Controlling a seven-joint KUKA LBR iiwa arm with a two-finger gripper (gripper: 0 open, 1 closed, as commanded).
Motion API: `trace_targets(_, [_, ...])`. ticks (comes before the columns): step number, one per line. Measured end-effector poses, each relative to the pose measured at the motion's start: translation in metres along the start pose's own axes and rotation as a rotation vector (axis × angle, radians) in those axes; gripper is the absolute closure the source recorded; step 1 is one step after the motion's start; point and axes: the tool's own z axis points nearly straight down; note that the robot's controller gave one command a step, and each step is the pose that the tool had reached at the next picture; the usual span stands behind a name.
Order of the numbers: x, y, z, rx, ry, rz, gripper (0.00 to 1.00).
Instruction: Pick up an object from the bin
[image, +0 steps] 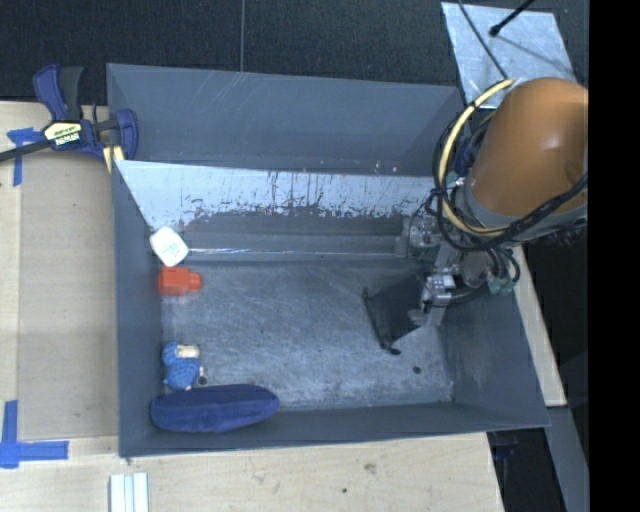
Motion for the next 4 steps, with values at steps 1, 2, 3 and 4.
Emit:
trace_targets(1, [-0.006,-0.029,0.105,-0.002,0.006,-0.415,0.0])
trace_targets(2, [-0.044,-0.058,0.157,-0.006,0.006,-0.853,0.0])
trace_targets(3, [-0.046,-0.056,0.153,-0.006,0.0,-0.851,1.0])
trace_targets(4, [0.007,-0.053,0.023,0.004,-0.006,-0.856,1.0])
